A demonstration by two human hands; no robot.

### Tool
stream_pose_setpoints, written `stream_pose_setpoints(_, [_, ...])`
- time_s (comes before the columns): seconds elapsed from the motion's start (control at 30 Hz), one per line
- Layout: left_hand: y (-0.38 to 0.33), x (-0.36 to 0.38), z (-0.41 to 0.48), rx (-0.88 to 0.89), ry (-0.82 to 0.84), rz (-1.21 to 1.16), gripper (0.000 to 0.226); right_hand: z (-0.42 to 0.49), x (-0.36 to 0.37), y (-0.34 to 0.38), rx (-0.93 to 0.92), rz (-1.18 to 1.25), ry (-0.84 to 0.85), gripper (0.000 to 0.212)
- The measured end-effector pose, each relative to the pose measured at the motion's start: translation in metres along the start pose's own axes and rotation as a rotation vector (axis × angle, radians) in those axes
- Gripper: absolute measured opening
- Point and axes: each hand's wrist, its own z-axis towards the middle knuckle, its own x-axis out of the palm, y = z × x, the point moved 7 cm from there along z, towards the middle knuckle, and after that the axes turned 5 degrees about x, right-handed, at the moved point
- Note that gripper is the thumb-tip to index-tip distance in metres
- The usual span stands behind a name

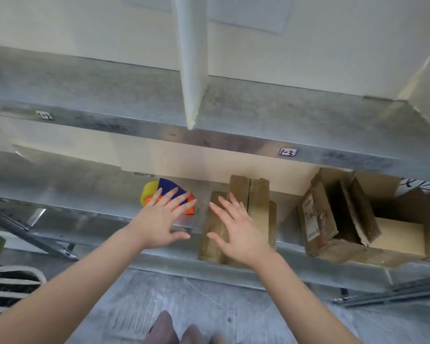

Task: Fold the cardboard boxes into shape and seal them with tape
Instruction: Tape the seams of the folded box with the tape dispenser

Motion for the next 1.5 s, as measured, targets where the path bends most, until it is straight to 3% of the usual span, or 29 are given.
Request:
stream_pose_setpoints(0.17, [0.078, -0.003, -0.010, -0.059, 0.023, 0.017, 0.088, 0.053, 0.026, 0.056, 0.045, 0.043, -0.016, 0.070])
stream_pose_setpoints(0.3, [0.123, 0.000, 0.001, -0.069, 0.022, -0.074, 0.090, 0.076, 0.063, 0.062, 0.256, 0.113, -0.051, 0.071])
stream_pose_setpoints(0.47, [0.135, 0.014, 0.030, 0.015, 0.020, -0.148, 0.096, 0.077, 0.103, 0.037, 0.498, 0.154, 0.009, 0.075])
stream_pose_setpoints(0.7, [0.134, 0.034, 0.062, 0.057, 0.166, -0.283, 0.086, 0.084, 0.122, 0.019, 0.645, 0.070, 0.045, 0.078])
stream_pose_setpoints(1.3, [0.155, 0.033, 0.058, 0.096, 0.125, -0.435, 0.068, 0.089, 0.130, -0.001, 0.720, 0.186, 0.013, 0.079])
stream_pose_setpoints(1.5, [0.145, 0.024, 0.056, 0.217, 0.047, -0.373, 0.053, 0.087, 0.125, 0.000, 0.717, 0.226, 0.040, 0.085])
